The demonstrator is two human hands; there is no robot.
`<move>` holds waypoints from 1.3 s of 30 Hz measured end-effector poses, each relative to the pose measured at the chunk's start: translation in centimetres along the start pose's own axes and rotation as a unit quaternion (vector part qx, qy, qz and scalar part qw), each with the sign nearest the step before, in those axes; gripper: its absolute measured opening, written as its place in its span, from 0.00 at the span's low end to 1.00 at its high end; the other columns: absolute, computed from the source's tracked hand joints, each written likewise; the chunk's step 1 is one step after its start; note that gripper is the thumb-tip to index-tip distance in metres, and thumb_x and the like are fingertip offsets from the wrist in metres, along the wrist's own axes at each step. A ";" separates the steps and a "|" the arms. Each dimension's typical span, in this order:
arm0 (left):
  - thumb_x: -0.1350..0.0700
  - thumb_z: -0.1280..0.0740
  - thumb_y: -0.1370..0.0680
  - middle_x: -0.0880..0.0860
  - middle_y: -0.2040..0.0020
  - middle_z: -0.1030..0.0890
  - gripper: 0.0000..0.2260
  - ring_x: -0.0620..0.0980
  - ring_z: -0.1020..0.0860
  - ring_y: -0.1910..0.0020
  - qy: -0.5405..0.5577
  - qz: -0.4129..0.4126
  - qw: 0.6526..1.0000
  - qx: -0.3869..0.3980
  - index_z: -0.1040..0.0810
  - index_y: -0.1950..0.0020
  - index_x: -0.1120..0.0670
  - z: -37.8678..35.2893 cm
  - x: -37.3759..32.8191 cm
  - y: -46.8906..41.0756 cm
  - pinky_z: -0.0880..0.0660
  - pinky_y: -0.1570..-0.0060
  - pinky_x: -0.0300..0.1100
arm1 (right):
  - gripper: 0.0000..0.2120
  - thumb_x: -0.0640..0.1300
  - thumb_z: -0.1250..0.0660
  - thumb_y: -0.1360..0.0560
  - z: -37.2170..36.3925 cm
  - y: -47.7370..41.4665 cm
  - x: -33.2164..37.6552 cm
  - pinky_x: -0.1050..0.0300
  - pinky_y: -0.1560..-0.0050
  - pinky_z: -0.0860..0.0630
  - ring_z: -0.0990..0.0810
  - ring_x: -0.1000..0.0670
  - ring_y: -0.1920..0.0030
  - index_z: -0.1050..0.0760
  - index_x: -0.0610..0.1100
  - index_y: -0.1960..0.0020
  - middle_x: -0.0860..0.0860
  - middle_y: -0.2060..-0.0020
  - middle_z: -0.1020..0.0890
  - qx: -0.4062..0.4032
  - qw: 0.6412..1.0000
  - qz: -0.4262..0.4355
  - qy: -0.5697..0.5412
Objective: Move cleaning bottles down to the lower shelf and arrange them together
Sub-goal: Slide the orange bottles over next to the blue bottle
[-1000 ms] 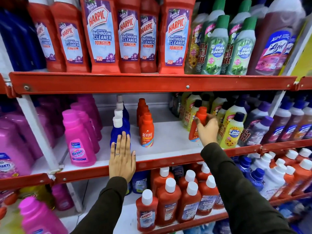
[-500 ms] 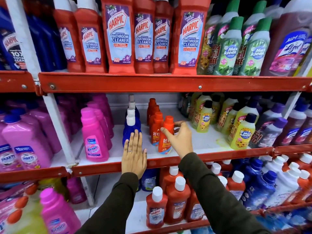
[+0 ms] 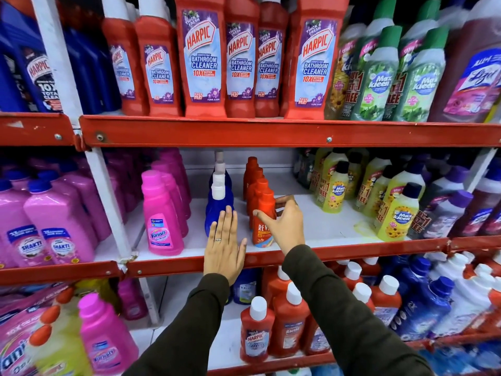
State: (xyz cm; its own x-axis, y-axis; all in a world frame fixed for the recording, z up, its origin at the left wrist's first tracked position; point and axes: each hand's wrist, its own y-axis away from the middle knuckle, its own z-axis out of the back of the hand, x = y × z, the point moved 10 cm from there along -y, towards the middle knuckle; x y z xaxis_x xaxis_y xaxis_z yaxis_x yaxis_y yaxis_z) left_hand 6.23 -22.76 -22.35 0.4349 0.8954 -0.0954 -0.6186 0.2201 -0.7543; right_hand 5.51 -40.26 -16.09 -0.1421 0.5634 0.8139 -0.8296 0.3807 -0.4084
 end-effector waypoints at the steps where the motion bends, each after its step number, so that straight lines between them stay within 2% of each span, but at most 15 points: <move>1: 0.48 0.49 0.17 0.54 0.15 0.64 0.34 0.51 0.58 0.15 0.013 -0.005 1.000 0.007 0.62 0.15 0.56 0.1 -0.4 0.1 0.62 0.18 0.46 | 0.30 0.61 0.24 0.32 0.0 0.2 -0.2 0.57 0.42 0.25 0.23 0.50 0.43 0.29 0.46 0.38 0.49 0.42 0.23 0.004 1.000 -0.008 -0.018; 4: 0.49 0.49 0.16 0.48 0.15 0.62 0.31 0.44 0.60 0.16 0.143 -0.013 0.988 0.051 0.58 0.16 0.53 0.2 -2.2 0.4 0.61 0.18 0.39 | 0.30 0.63 0.36 0.24 0.3 1.4 -1.4 0.54 0.33 0.29 0.27 0.51 0.34 0.32 0.46 0.29 0.49 0.33 0.28 -0.001 0.987 -0.059 -0.149; 7: 0.46 0.49 0.15 0.41 0.16 0.56 0.28 0.33 0.57 0.18 0.353 0.073 0.927 0.105 0.56 0.16 0.46 0.0 -3.7 0.3 0.56 0.23 0.28 | 0.33 0.65 0.51 0.20 -0.6 2.9 -3.8 0.54 0.27 0.37 0.34 0.50 0.25 0.40 0.46 0.22 0.48 0.23 0.35 0.031 0.945 -0.161 -0.282; 8: 0.44 0.50 0.15 0.39 0.17 0.56 0.28 0.33 0.56 0.19 0.400 0.116 0.902 0.112 0.56 0.16 0.44 0.0 -4.1 0.2 0.54 0.22 0.30 | 0.35 0.66 0.53 0.20 -1.1 3.4 -4.2 0.51 0.25 0.39 0.37 0.48 0.22 0.42 0.46 0.20 0.47 0.21 0.37 0.054 0.930 -0.187 -0.311; 10: 0.38 0.52 0.15 0.43 0.15 0.53 0.30 0.41 0.51 0.17 0.481 0.223 0.838 0.131 0.55 0.15 0.44 -1.3 -4.5 0.2 0.49 0.18 0.44 | 0.37 0.67 0.58 0.20 -2.0 4.2 -4.4 0.50 0.24 0.41 0.39 0.47 0.21 0.45 0.46 0.19 0.46 0.20 0.39 0.108 0.916 -0.207 -0.328; 13: 0.19 0.51 0.30 0.54 0.17 0.37 0.51 0.52 0.36 0.20 0.580 0.368 0.706 0.171 0.45 0.15 0.47 -4.1 -4.7 0.8 0.40 0.19 0.57 | 0.37 0.66 0.61 0.20 -2.8 5.0 -3.7 0.63 0.34 0.31 0.25 0.56 0.34 0.43 0.44 0.21 0.50 0.27 0.29 0.182 0.916 -0.187 -0.304; 15: 0.17 0.51 0.34 0.56 0.22 0.29 0.55 0.54 0.30 0.24 0.599 0.396 0.670 0.188 0.39 0.17 0.50 -4.9 -5.1 0.8 0.37 0.21 0.57 | 0.34 0.64 0.61 0.19 -3.0 5.1 -3.4 0.73 0.48 0.29 0.23 0.65 0.48 0.38 0.47 0.23 0.57 0.40 0.24 0.211 0.917 -0.168 -0.293; 18: 0.31 0.54 0.19 0.57 0.23 0.28 0.37 0.56 0.29 0.25 0.597 0.410 0.661 0.196 0.38 0.17 0.53 -4.7 -5.5 0.7 0.37 0.21 0.53 | 0.28 0.63 0.61 0.18 -3.1 5.2 -3.4 0.74 0.52 0.28 0.24 0.69 0.52 0.36 0.52 0.27 0.62 0.48 0.24 0.228 0.913 -0.164 -0.297; 20: 0.34 0.55 0.16 0.58 0.23 0.28 0.33 0.56 0.29 0.25 0.595 0.417 0.658 0.197 0.37 0.18 0.52 -5.1 -5.4 1.0 0.36 0.21 0.55 | 0.24 0.63 0.60 0.18 -3.1 5.2 -3.4 0.74 0.52 0.27 0.24 0.68 0.52 0.35 0.55 0.32 0.63 0.49 0.23 0.232 0.912 -0.165 -0.297; 24: 0.31 0.53 0.18 0.56 0.22 0.29 0.35 0.56 0.29 0.25 0.590 0.421 0.663 0.188 0.38 0.17 0.50 -5.4 -5.2 1.2 0.36 0.21 0.58 | 0.20 0.64 0.56 0.19 -3.2 5.1 -3.6 0.75 0.58 0.25 0.21 0.66 0.52 0.33 0.59 0.37 0.65 0.50 0.22 0.229 0.918 -0.157 -0.284; 30: 0.23 0.50 0.24 0.53 0.20 0.32 0.42 0.54 0.32 0.22 0.588 0.399 0.684 0.165 0.43 0.16 0.46 -4.5 -5.3 0.9 0.38 0.20 0.58 | 0.27 0.64 0.54 0.19 -3.4 5.2 -3.7 0.79 0.60 0.27 0.23 0.67 0.48 0.33 0.54 0.27 0.60 0.43 0.22 0.224 0.922 -0.143 -0.282; 32: 0.24 0.49 0.23 0.51 0.17 0.37 0.41 0.51 0.36 0.20 0.573 0.377 0.713 0.143 0.47 0.15 0.45 -3.3 -5.3 0.8 0.40 0.19 0.57 | 0.26 0.63 0.54 0.18 -2.9 5.6 -3.5 0.78 0.51 0.29 0.26 0.68 0.46 0.36 0.53 0.25 0.59 0.38 0.25 0.192 0.925 -0.143 -0.295; 34: 0.38 0.51 0.14 0.48 0.16 0.41 0.28 0.46 0.40 0.19 0.547 0.342 0.758 0.101 0.47 0.16 0.46 -1.4 -5.0 0.9 0.42 0.19 0.49 | 0.24 0.60 0.51 0.17 -1.8 5.7 -3.6 0.73 0.44 0.31 0.27 0.67 0.44 0.37 0.52 0.25 0.57 0.36 0.28 0.119 0.932 -0.130 -0.316; 37: 0.44 0.50 0.14 0.46 0.20 0.34 0.23 0.42 0.37 0.22 0.519 0.315 0.795 0.018 0.37 0.20 0.46 1.3 -3.2 2.0 0.40 0.22 0.40 | 0.21 0.57 0.47 0.17 -0.1 6.5 -3.6 0.68 0.45 0.26 0.23 0.59 0.40 0.30 0.48 0.30 0.51 0.37 0.24 0.002 0.942 -0.101 -0.321; 39: 0.43 0.50 0.15 0.46 0.24 0.29 0.23 0.43 0.33 0.23 0.494 0.316 0.808 -0.052 0.31 0.23 0.49 3.1 -1.4 2.9 0.38 0.23 0.39 | 0.24 0.60 0.47 0.19 -0.2 7.5 -2.7 0.61 0.39 0.25 0.22 0.52 0.37 0.25 0.47 0.34 0.48 0.38 0.22 -0.027 0.945 -0.068 -0.319</move>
State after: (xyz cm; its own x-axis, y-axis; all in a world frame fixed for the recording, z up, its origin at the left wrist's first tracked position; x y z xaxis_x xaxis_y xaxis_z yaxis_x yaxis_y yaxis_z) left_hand 1.77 -22.18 -22.43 0.3967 0.0591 -0.9160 -0.8851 -0.2401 -0.3988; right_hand -0.25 -38.81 -21.45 -0.3465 -0.0433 0.9370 -0.8378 0.4636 -0.2884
